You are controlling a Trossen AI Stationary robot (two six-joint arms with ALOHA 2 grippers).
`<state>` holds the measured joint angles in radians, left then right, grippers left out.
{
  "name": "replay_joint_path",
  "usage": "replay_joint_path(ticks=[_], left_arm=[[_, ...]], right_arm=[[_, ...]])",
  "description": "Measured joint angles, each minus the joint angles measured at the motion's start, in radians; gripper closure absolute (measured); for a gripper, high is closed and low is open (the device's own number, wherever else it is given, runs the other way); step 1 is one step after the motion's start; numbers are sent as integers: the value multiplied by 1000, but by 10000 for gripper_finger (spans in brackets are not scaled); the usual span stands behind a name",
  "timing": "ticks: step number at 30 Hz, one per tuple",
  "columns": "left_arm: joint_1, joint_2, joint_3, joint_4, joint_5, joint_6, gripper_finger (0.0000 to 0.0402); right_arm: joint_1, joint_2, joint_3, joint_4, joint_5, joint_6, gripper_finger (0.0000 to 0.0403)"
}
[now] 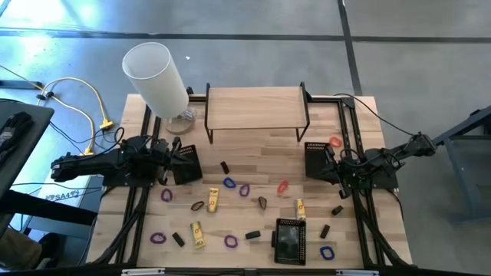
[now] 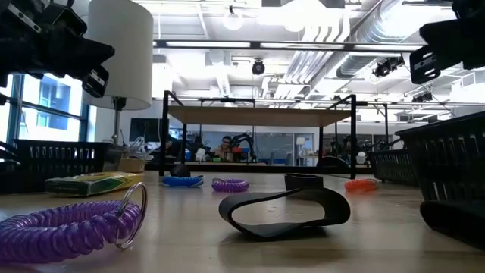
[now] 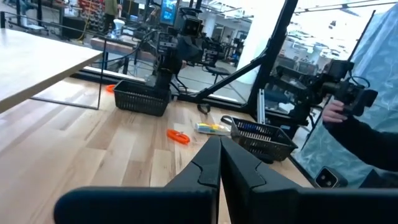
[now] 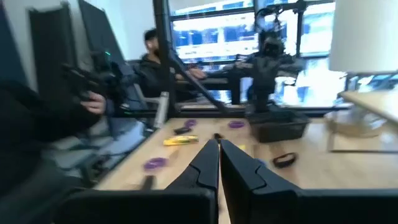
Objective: Pick & Place Office Desk Supplies
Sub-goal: Put the rubber band into the top right bin
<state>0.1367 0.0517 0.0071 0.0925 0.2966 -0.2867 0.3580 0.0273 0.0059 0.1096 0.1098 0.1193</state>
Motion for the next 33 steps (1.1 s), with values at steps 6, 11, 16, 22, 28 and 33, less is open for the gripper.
replay_joint_path(ticks=[6, 11, 16, 22, 28, 33], left_arm=[[0, 0, 0, 9, 0, -1, 401], [0, 0, 0, 9, -8, -2, 401], [0, 0, 0, 9, -26, -2, 401], [0, 0, 0, 9, -27, -2, 401], [0, 0, 0, -4, -30, -2, 401], [0, 5, 0, -22, -31, -2, 401]], right_arm=[[0, 15, 43, -35, -19, 216, 399], [5, 118, 158, -155, -19, 299, 399], [37, 322, 329, -300, -13, 376, 399], [71, 619, 580, -559, -7, 457, 399], [73, 873, 731, -834, -86, 1018, 399], [78, 999, 737, -959, -339, 1358, 399]])
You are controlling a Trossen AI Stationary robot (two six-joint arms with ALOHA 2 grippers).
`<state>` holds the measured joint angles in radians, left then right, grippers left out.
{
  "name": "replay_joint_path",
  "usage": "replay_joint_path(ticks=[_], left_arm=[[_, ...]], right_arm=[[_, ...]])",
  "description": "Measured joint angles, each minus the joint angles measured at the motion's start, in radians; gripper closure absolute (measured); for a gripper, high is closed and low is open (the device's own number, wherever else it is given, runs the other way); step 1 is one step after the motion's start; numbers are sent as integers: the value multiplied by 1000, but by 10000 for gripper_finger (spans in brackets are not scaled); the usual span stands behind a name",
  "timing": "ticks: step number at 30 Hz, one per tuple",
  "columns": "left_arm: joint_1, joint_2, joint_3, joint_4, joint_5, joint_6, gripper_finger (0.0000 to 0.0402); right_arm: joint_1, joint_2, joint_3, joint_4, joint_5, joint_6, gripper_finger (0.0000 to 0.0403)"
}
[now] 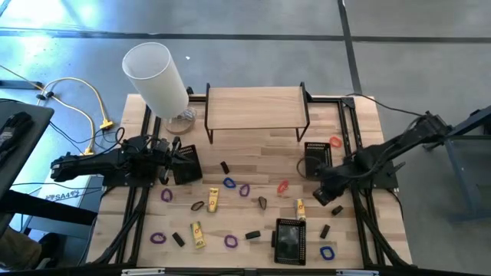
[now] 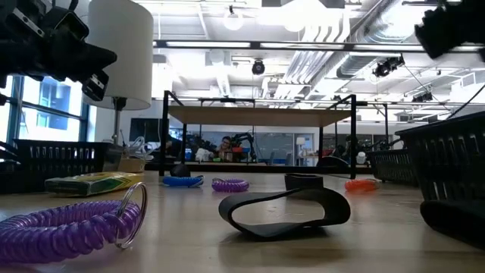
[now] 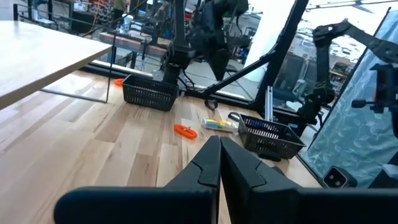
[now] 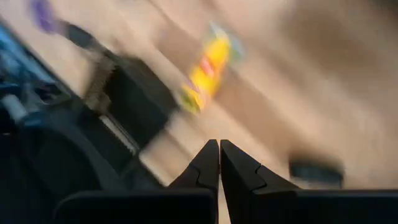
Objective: Pick & Place Office Desk Supplies
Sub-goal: Put the rubber band into the top right bin
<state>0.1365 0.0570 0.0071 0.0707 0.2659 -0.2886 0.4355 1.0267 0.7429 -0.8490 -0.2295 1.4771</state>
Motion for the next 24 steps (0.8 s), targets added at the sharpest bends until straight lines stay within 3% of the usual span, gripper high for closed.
replay_joint_path(ticks=[4, 9, 13, 18, 24], left_arm=[[0, 9, 0, 1, -10, 4, 401], [0, 22, 0, 0, -11, 88, 401], [0, 40, 0, 0, -11, 116, 401], [0, 66, 0, 1, -12, 117, 401], [1, 77, 0, 5, -39, 172, 401]], right_arm=[[47, 54, -1, -11, -39, 120, 399], [55, 80, 0, -10, -40, 54, 399], [37, 67, 0, -19, -80, 127, 393], [53, 86, 0, -17, -123, 152, 347], [89, 132, 0, -27, -142, 247, 259]])
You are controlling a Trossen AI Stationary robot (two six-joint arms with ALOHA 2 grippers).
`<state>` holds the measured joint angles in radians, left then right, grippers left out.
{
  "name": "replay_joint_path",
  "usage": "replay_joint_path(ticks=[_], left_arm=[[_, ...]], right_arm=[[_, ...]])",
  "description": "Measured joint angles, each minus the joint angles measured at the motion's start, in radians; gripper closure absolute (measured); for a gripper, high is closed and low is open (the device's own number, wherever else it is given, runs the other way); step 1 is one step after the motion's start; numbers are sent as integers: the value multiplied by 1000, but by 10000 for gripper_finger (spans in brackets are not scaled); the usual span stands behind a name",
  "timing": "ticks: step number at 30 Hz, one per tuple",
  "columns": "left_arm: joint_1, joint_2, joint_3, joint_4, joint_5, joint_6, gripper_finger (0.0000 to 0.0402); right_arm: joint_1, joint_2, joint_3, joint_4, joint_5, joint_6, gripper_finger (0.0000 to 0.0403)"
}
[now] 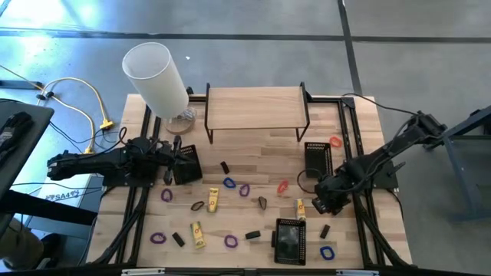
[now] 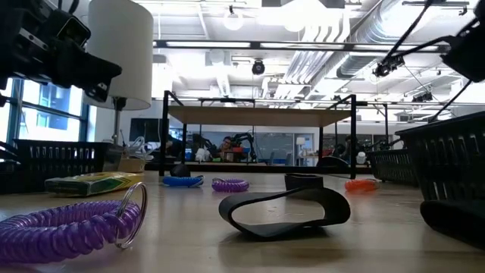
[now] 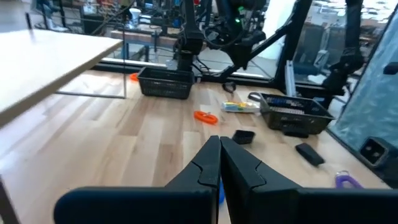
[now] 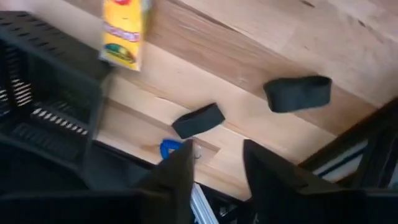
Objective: Pick & Place Office Desk Supplies
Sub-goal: Put the rubber band into the top right bin
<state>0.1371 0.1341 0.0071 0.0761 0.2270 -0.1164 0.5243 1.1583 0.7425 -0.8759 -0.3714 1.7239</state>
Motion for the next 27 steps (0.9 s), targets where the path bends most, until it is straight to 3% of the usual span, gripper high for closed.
replay_joint_path(ticks=[7, 15, 21, 27], left_arm=[[0, 0, 0, 1, -21, 16, 401], [0, 0, 0, 1, -23, 67, 401], [0, 0, 0, 16, -23, 63, 401], [0, 0, 0, 22, -23, 60, 401]], right_arm=[[79, 108, 0, -9, -8, 26, 205], [90, 211, 0, -4, 63, 1, 214], [91, 263, 0, -43, 25, -26, 228], [90, 272, 0, -61, 93, -53, 231]])
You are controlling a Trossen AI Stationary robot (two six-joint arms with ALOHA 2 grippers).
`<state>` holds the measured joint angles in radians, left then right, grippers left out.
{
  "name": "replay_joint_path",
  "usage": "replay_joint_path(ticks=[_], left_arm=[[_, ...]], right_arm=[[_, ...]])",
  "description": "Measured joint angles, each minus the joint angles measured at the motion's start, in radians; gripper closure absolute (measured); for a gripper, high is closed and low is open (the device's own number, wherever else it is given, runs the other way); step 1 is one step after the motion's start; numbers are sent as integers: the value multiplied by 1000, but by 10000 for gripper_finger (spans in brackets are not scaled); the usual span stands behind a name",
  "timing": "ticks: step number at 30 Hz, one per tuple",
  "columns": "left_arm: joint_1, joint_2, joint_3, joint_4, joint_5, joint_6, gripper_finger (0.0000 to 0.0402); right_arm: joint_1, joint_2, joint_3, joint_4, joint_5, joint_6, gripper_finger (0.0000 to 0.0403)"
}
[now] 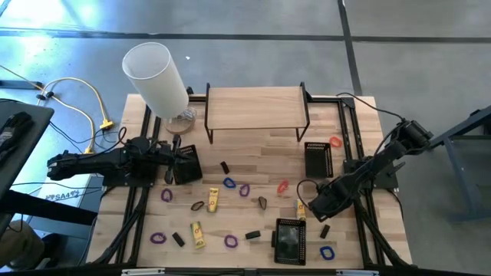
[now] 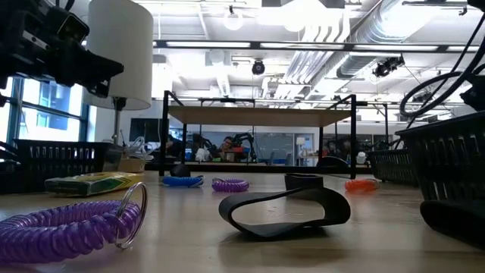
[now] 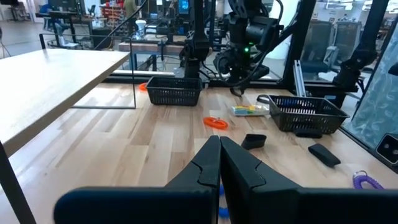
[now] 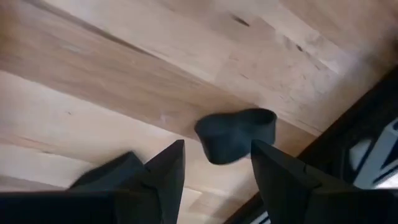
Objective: Pick & Place Office Desk Supplies
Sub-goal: Put the rubber band into the top right bin
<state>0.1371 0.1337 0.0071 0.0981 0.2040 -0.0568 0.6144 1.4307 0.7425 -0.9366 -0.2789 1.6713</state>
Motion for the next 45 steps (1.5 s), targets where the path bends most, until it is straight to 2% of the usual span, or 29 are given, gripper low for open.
replay_joint_path(ticks=[8, 14, 21, 25, 28, 33, 39, 42, 45], left_arm=[[0, 0, 0, 39, 0, -11, 401], [0, 0, 0, 34, 1, -48, 401], [0, 0, 0, 34, 1, -70, 401], [0, 0, 0, 26, 4, -78, 401], [0, 0, 0, 11, 4, -78, 401], [0, 0, 0, 10, 2, -71, 401], [0, 0, 0, 11, -1, -72, 401], [0, 0, 0, 10, -1, -73, 401], [0, 0, 0, 11, -1, -75, 401]], right_arm=[[0, 0, 0, 0, 10, 5, 232], [0, 0, -1, 6, -35, 39, 232], [1, 1, -1, 6, -29, 33, 232], [1, 41, -2, 3, -51, 8, 232], [1, 93, -2, 10, -106, -54, 232], [-8, 168, -2, 17, -77, -100, 232], [-9, 192, 1, 14, -61, -126, 232], [-19, 193, 1, 12, -50, -128, 245], [-28, 193, 1, 13, -45, -136, 282]])
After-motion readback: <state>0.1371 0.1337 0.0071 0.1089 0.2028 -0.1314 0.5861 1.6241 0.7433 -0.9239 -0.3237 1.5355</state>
